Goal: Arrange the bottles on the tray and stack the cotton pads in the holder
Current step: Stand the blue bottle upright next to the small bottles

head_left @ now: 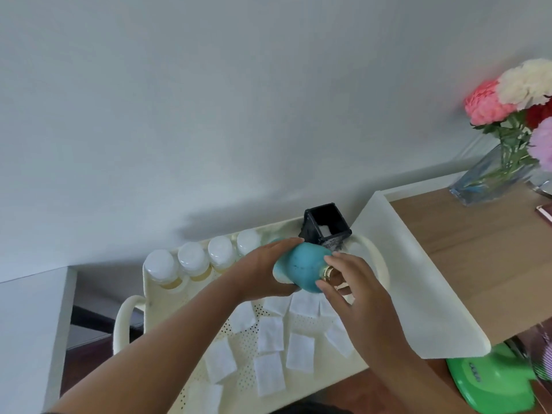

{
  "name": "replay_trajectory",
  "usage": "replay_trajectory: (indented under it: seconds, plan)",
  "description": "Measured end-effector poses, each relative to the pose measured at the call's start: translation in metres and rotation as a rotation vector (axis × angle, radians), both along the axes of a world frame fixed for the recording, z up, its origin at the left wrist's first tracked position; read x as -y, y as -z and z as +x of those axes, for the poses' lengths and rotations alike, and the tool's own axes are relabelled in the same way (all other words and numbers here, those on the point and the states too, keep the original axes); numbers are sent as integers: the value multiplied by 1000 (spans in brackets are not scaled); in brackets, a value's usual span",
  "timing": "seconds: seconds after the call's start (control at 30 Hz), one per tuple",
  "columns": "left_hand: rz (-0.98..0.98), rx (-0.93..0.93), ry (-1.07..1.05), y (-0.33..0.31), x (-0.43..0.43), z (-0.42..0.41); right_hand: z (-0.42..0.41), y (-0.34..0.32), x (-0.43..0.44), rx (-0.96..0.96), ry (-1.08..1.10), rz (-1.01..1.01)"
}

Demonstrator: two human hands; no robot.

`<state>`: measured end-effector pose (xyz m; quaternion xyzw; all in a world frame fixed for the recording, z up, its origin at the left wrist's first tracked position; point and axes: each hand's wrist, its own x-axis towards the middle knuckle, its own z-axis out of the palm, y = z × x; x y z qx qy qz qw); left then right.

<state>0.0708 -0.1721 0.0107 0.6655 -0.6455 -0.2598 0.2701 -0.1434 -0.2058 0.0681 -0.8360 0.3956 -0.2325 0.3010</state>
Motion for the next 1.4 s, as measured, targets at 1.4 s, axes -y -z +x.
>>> replay_trajectory:
  seconds: [1.4]
  plan:
    - [-85, -29, -435, -45, 10, 18, 77, 5, 126, 183, -341, 515]
